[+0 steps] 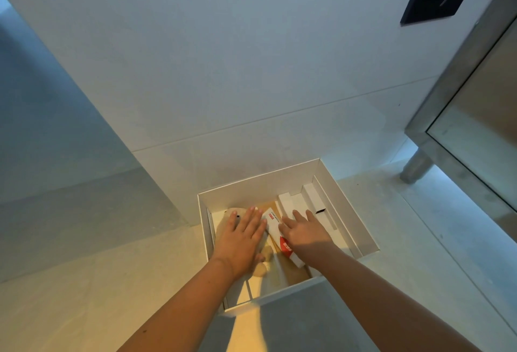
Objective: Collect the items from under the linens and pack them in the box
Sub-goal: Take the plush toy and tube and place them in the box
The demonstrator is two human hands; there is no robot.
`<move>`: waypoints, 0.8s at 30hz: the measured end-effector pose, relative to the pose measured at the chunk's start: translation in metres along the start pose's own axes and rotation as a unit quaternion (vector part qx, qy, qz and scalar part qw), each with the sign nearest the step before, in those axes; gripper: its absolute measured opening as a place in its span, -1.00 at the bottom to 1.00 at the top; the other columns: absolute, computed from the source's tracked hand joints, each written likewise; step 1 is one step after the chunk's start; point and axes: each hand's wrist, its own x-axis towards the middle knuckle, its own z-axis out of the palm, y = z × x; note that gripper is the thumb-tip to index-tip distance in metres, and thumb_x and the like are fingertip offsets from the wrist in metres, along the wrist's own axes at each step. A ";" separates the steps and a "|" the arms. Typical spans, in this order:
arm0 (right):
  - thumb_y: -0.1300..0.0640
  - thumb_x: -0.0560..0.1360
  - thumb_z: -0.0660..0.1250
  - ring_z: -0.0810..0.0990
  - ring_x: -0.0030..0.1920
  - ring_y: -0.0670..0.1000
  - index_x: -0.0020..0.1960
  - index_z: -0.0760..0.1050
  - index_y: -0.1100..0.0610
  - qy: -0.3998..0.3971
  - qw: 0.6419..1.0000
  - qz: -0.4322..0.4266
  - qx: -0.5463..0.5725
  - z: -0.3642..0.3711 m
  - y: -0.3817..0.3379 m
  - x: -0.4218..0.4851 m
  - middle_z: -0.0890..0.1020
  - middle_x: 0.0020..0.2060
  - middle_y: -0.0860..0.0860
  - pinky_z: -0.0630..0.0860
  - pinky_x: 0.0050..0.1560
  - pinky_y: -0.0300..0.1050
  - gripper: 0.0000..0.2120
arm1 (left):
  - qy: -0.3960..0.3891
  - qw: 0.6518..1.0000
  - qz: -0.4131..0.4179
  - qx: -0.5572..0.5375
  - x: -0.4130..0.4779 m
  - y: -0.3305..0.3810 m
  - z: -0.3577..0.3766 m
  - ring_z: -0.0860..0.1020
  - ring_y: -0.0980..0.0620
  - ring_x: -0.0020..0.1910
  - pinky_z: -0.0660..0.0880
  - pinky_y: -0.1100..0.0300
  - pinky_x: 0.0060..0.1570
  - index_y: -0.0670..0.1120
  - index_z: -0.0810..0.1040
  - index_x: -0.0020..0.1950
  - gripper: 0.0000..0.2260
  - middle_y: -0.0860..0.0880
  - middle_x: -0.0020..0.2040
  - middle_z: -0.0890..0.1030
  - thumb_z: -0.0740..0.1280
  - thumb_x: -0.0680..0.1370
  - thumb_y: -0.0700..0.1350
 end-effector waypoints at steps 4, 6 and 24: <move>0.07 0.62 0.12 -0.05 0.49 0.21 0.51 0.00 0.11 -0.004 1.000 0.018 0.005 -0.005 0.000 -0.006 0.04 0.51 0.10 -0.09 0.43 0.18 -0.47 | 0.023 0.998 -0.032 -0.043 -0.006 0.005 -0.014 -0.35 -0.14 0.45 -0.36 -0.08 0.35 -0.04 -0.22 0.52 -0.42 -0.10 0.51 -0.30 -0.06 0.62 0.15; 0.03 0.62 0.12 -0.06 0.49 0.20 0.52 -0.02 0.08 0.002 0.999 0.036 0.016 -0.011 0.004 -0.011 0.03 0.52 0.09 -0.12 0.44 0.18 -0.46 | 0.039 0.997 -0.049 -0.054 -0.012 0.003 -0.025 -0.36 -0.15 0.44 -0.38 -0.08 0.33 -0.05 -0.20 0.52 -0.44 -0.12 0.51 -0.30 -0.05 0.63 0.12; 0.01 0.31 0.52 0.55 0.20 0.18 0.16 0.59 0.11 0.137 0.968 0.139 0.157 -0.308 0.059 -0.170 0.62 0.14 0.09 0.43 0.13 0.27 -0.55 | 0.142 0.976 -0.062 -0.151 -0.119 -0.021 -0.314 -0.48 -0.18 0.31 -0.59 -0.09 0.13 -0.09 -0.03 0.52 -0.51 -0.17 0.53 -0.13 0.05 0.64 -0.06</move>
